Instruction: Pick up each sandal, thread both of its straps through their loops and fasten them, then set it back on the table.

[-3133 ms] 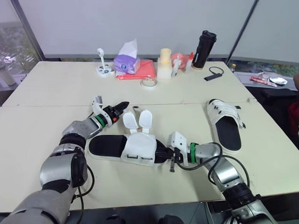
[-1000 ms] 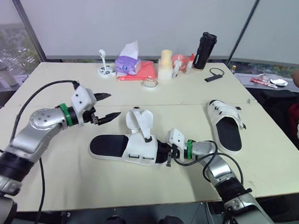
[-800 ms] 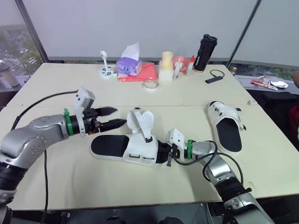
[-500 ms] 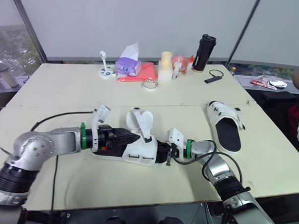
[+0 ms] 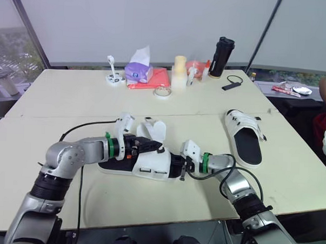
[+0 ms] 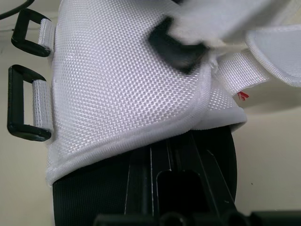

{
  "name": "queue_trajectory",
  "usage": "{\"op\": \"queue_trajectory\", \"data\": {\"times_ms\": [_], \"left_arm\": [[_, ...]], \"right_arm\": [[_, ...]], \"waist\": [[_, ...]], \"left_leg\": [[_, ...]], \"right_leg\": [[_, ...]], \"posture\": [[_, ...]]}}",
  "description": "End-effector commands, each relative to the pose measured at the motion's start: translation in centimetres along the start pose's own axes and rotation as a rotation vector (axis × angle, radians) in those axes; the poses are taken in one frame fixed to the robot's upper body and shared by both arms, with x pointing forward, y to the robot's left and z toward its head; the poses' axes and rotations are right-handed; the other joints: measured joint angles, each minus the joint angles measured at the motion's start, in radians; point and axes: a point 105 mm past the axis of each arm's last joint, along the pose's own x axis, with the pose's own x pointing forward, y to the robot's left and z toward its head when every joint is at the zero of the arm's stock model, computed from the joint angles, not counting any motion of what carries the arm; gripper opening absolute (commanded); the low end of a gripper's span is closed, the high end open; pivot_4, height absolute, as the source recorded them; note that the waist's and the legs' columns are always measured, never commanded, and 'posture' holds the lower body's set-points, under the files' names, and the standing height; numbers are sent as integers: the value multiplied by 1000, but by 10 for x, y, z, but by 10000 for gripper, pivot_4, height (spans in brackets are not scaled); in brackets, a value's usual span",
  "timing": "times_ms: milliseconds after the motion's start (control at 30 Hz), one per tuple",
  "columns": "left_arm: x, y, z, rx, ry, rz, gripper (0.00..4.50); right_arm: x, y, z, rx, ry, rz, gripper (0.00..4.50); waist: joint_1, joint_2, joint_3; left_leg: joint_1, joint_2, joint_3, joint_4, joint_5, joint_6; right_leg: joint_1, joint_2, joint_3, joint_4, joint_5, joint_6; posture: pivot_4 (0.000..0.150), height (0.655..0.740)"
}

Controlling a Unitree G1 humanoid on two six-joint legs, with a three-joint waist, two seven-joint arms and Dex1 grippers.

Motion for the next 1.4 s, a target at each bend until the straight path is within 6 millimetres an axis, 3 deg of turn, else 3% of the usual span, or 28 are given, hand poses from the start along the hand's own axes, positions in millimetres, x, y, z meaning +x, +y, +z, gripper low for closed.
{"op": "queue_trajectory", "data": {"times_ms": [33,100,167,267,400,600,800,900,1000,1233,1400], "left_arm": [[6,-7,16,54,-50,-26,39215],[11,-8,16,53,-53,-31,39215],[15,-5,15,49,-60,-11,33839],[18,-2,15,30,-64,3,21450],[21,3,17,8,-84,30,576],[19,2,20,-5,-95,23,108],[-12,-12,42,-87,-176,-96,108],[-28,-8,52,-105,-211,-72,108],[-35,1,55,-80,-231,14,8439],[-27,-2,50,-211,-248,71,44496],[-13,5,37,-353,-215,160,44496]], "right_arm": [[3,10,-32,75,115,-5,0],[4,10,-31,76,113,-5,0],[5,11,-31,76,110,-6,0],[6,11,-30,75,107,-8,0],[6,11,-30,74,107,-10,0],[7,11,-30,75,104,-14,0],[6,12,-32,78,110,-14,0],[5,13,-33,81,111,-15,0],[6,14,-35,83,112,-13,0],[11,14,-33,81,107,-6,0],[13,16,-35,84,106,-3,0]], "waist": [[0,0,0],[-1,0,0],[-4,0,0],[-7,0,0],[-13,0,0],[-23,0,0],[-25,0,0],[-24,0,0],[-23,0,0],[-25,-1,0],[-26,-1,0]], "left_leg": [[0,0,0,0,0,0],[0,0,0,-1,0,0],[0,0,0,-2,0,0],[0,0,0,-3,0,0],[0,0,0,-4,0,0],[1,-1,0,-8,0,0],[1,0,-1,-10,0,0],[1,0,-1,-10,0,0],[1,-1,-1,-10,0,0],[1,-1,-2,-11,0,-1],[2,-1,-2,-11,0,-1]], "right_leg": [[0,0,0,0,0,0],[0,0,0,0,0,0],[0,0,0,0,0,0],[-1,0,0,-1,0,1],[-1,0,0,-1,1,1],[-2,0,0,-2,1,2],[-3,0,0,-2,1,2],[-3,-1,0,-2,1,2],[-3,-1,0,-3,1,2],[-3,-2,0,-3,1,2],[-3,-1,1,-3,1,2]], "posture": [[1500,7394],[1500,7394],[1500,7394],[1500,7394],[1500,7394],[1500,7394],[1500,7394],[1500,7394],[1500,7394],[1500,7394],[1500,7394]]}}
